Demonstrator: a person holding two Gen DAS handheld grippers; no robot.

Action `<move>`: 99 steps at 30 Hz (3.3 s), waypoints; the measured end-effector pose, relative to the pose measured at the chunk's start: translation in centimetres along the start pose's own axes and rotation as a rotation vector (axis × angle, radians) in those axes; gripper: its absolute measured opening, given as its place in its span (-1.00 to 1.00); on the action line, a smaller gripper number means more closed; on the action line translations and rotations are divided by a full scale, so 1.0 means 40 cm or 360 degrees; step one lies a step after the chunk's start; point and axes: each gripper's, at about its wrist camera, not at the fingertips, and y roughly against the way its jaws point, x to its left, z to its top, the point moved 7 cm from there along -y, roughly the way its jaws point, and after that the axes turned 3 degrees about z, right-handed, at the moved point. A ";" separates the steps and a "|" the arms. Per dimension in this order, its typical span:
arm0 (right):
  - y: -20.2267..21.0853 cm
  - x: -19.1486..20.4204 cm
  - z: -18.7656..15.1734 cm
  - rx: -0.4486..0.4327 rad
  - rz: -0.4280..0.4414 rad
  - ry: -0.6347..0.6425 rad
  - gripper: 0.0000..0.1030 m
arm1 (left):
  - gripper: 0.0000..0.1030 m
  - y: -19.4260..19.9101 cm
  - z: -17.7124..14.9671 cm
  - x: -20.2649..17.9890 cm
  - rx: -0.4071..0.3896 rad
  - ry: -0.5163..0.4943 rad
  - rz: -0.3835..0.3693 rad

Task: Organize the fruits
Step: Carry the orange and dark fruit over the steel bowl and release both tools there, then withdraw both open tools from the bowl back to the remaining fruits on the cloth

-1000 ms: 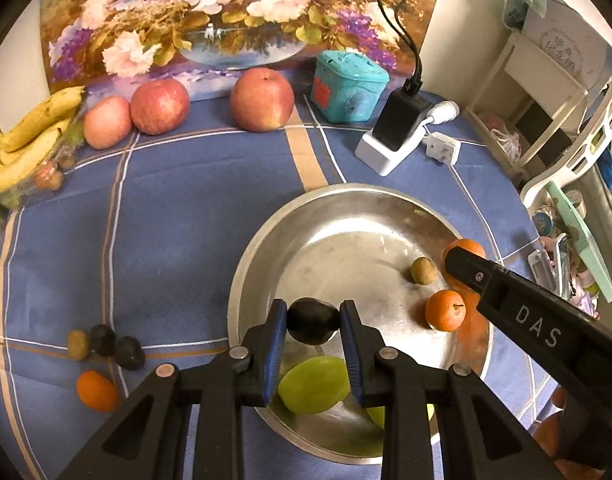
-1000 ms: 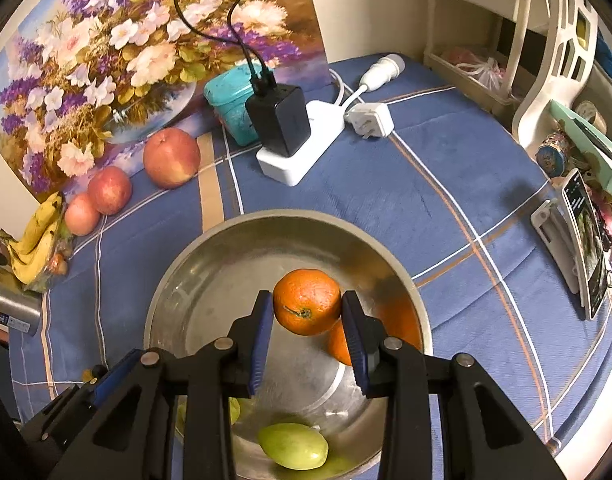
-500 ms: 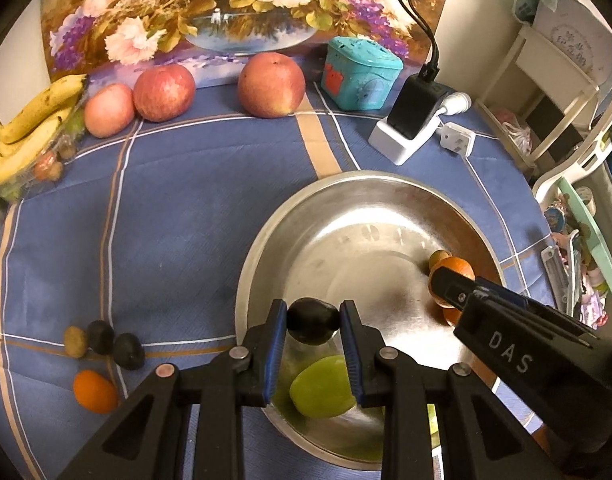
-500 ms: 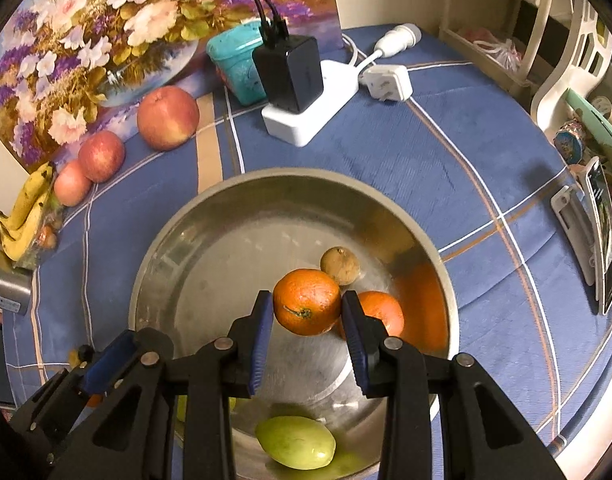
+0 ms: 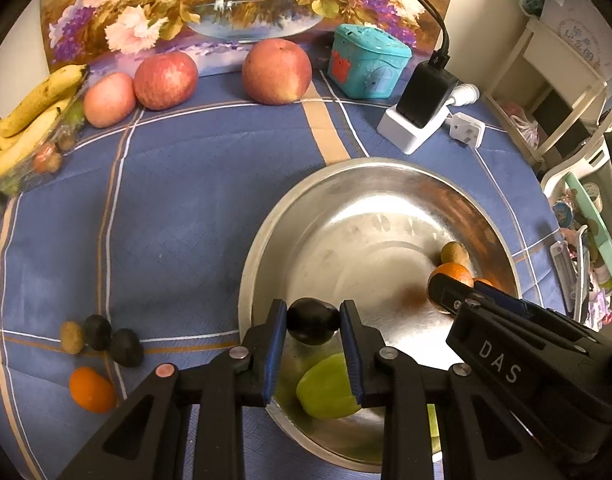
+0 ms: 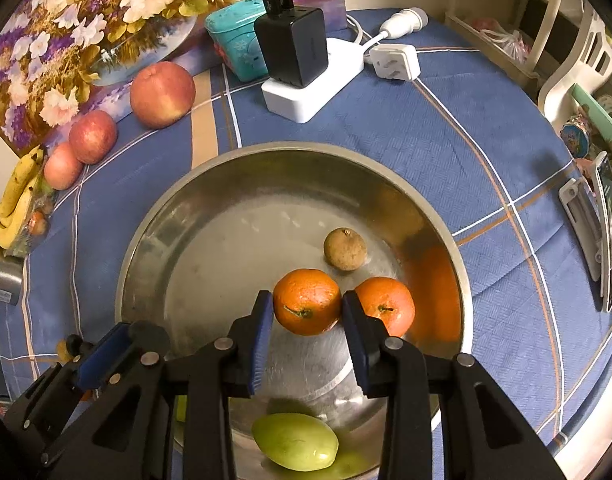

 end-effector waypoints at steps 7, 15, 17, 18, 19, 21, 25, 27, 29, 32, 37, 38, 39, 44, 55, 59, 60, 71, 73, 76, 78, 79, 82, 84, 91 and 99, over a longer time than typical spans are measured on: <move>-0.007 0.001 0.001 0.0011 -0.0006 0.0005 -0.28 | -0.43 -0.004 -0.003 0.000 0.0011 0.0001 0.0002; 0.004 0.002 0.001 -0.0014 -0.0032 0.0035 -0.25 | -0.42 -0.005 -0.007 -0.005 0.0017 -0.0001 -0.0003; 0.009 0.002 0.002 -0.0024 -0.0034 0.0036 -0.18 | -0.40 -0.004 -0.008 -0.005 0.0015 -0.0007 -0.0007; 0.011 0.002 0.003 -0.0028 -0.0035 0.0036 -0.06 | -0.40 -0.004 -0.008 -0.005 0.0018 -0.0006 -0.0009; 0.013 0.002 0.003 -0.0032 -0.0034 0.0038 -0.03 | -0.40 -0.004 -0.009 -0.004 0.0019 -0.0005 -0.0010; 0.020 0.002 0.003 -0.0040 -0.0034 0.0042 -0.03 | -0.40 -0.004 -0.009 -0.005 0.0022 -0.0003 -0.0013; 0.032 0.004 0.006 -0.0064 -0.0035 0.0049 -0.02 | -0.31 -0.002 -0.008 -0.007 0.0024 -0.0001 -0.0024; 0.037 0.002 0.008 -0.0074 -0.0033 0.0042 0.05 | -0.06 0.002 -0.006 -0.008 0.0014 -0.0004 -0.0023; 0.040 0.000 0.009 -0.0079 -0.0032 0.0036 0.08 | 0.07 0.007 -0.004 -0.010 0.0003 -0.0003 -0.0028; 0.045 -0.004 0.008 -0.0086 -0.0028 0.0022 0.09 | 0.17 0.011 -0.002 -0.010 -0.0001 0.0004 -0.0031; 0.045 -0.012 0.008 -0.0093 -0.0031 0.0001 0.10 | 0.37 0.018 0.004 0.002 -0.0010 0.0039 -0.0014; 0.045 -0.012 0.008 -0.0091 -0.0032 -0.0001 0.10 | 0.38 0.019 0.006 0.008 -0.0010 0.0054 -0.0010; 0.044 -0.013 0.008 -0.0090 -0.0033 -0.0004 0.10 | 0.38 0.019 0.007 0.012 -0.0009 0.0065 -0.0010; 0.043 -0.013 0.008 -0.0087 -0.0019 -0.0020 0.10 | 0.43 0.021 0.012 0.041 -0.0005 0.0121 0.0027; 0.046 -0.010 0.005 -0.0089 -0.0030 -0.0028 0.10 | 0.61 0.036 0.022 0.120 -0.0037 0.0277 0.0120; 0.043 -0.005 0.004 -0.0078 -0.0003 -0.0036 0.10 | 0.82 0.053 0.028 0.172 -0.0090 0.0366 0.0222; 0.042 -0.005 0.003 -0.0075 0.0000 -0.0039 0.12 | 0.84 0.057 0.029 0.185 -0.0103 0.0390 0.0241; 0.040 0.017 0.006 -0.0088 0.0040 0.0008 0.87 | 1.00 0.105 0.030 0.297 -0.0217 0.0530 0.0457; 0.044 0.020 0.008 -0.0107 0.0027 0.0021 0.87 | 1.00 0.106 0.028 0.309 -0.0218 0.0535 0.0478; 0.050 0.025 0.009 -0.0133 0.0034 0.0033 0.87 | 1.00 0.108 0.029 0.323 -0.0229 0.0551 0.0464; 0.053 0.031 0.010 -0.0145 0.0043 0.0045 0.87 | 1.00 0.111 0.034 0.323 -0.0241 0.0542 0.0440; 0.055 0.035 0.011 -0.0149 0.0047 0.0052 0.87 | 1.00 0.115 0.037 0.323 -0.0251 0.0527 0.0450; 0.055 0.047 0.009 -0.0145 0.0068 0.0066 0.87 | 1.00 0.127 0.045 0.326 -0.0273 0.0491 0.0534; 0.055 0.052 0.007 -0.0140 0.0077 0.0068 0.87 | 1.00 0.134 0.049 0.324 -0.0284 0.0464 0.0553; 0.053 0.064 0.000 -0.0134 0.0083 0.0069 0.87 | 1.00 0.137 0.043 0.325 -0.0258 0.0511 0.0512; 0.047 0.093 -0.011 -0.0115 0.0114 0.0085 0.87 | 1.00 0.131 0.025 0.356 -0.0167 0.0589 0.0472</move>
